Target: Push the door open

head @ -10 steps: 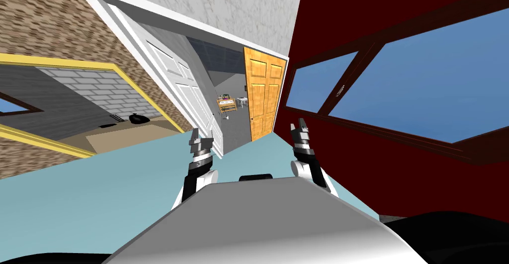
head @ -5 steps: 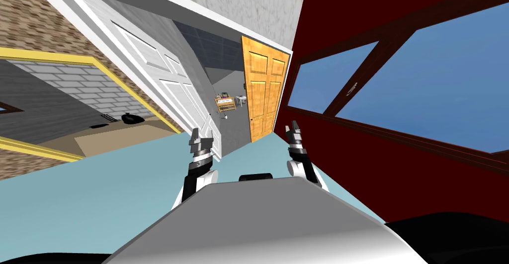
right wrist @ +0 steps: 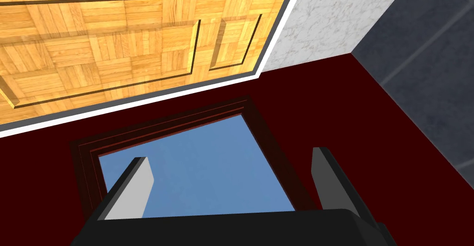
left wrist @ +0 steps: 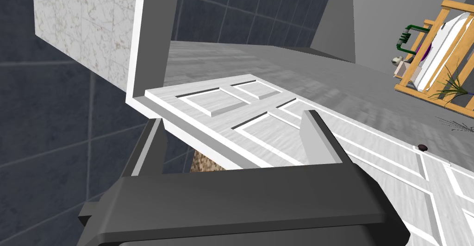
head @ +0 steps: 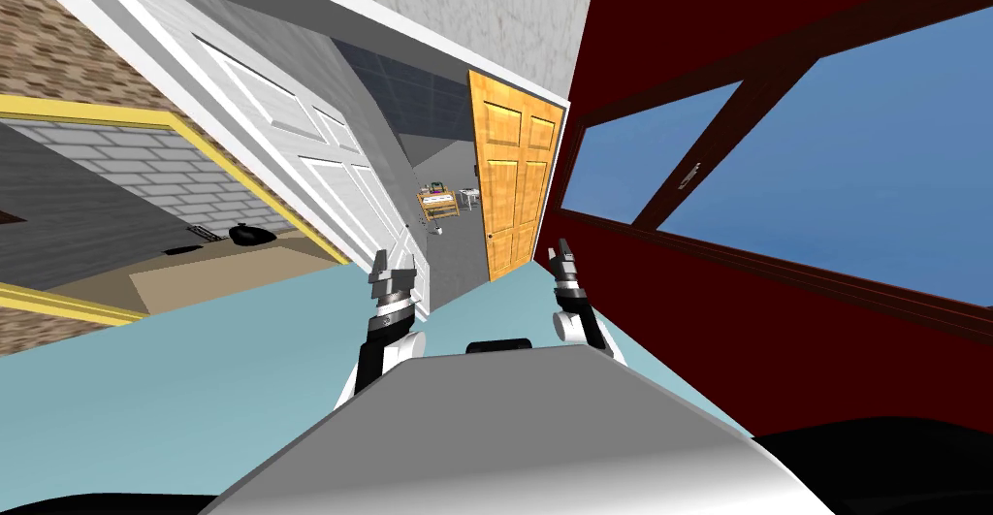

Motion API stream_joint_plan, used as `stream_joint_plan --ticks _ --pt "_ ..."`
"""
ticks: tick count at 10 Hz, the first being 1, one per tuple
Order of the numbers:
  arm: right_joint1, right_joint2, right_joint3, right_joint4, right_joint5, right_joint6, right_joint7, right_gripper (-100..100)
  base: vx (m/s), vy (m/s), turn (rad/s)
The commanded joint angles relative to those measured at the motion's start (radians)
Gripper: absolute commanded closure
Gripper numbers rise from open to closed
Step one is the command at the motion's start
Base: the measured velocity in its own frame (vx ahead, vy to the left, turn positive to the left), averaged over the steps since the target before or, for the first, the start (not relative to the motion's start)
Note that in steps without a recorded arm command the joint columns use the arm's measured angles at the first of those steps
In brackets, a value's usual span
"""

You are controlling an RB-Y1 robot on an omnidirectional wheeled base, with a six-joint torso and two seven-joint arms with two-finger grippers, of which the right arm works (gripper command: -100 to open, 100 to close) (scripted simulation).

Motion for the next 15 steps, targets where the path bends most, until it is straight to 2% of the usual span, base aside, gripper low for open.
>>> stream_joint_plan --ticks 1,6,15 --pt "-0.012 -0.006 0.016 0.042 -0.001 -0.016 -0.003 -100 0.102 -0.003 -0.022" --pt "-0.055 -0.019 0.071 0.163 -0.001 -0.048 -0.009 -100 0.098 -0.001 -0.023" --pt "-0.142 -0.035 0.182 0.416 0.0 -0.113 -0.021 -100 0.099 0.0 -0.025"
